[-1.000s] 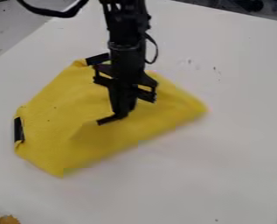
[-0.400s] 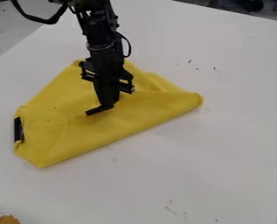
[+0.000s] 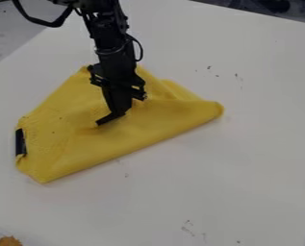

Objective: Fold the cloth from bottom right to top left

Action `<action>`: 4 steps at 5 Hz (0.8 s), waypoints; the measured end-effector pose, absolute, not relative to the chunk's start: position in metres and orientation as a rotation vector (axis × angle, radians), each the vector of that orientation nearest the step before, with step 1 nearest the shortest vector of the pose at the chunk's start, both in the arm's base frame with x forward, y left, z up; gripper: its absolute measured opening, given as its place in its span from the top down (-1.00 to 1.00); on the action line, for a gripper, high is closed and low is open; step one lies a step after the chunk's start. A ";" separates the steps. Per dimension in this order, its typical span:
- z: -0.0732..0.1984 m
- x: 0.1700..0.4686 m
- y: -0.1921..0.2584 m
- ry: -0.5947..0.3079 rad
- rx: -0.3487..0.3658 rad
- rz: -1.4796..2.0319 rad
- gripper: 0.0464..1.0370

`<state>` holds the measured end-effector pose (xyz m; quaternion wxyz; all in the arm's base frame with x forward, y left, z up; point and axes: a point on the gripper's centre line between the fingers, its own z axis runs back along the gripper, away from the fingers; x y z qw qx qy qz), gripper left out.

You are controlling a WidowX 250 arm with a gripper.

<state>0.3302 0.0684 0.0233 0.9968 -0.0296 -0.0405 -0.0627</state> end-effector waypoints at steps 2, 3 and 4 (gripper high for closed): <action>0.035 0.344 0.101 -0.120 0.052 -0.162 -0.54; 0.039 0.348 0.109 -0.105 0.081 -0.185 -0.94; 0.045 0.349 0.113 -0.086 0.093 -0.186 -0.94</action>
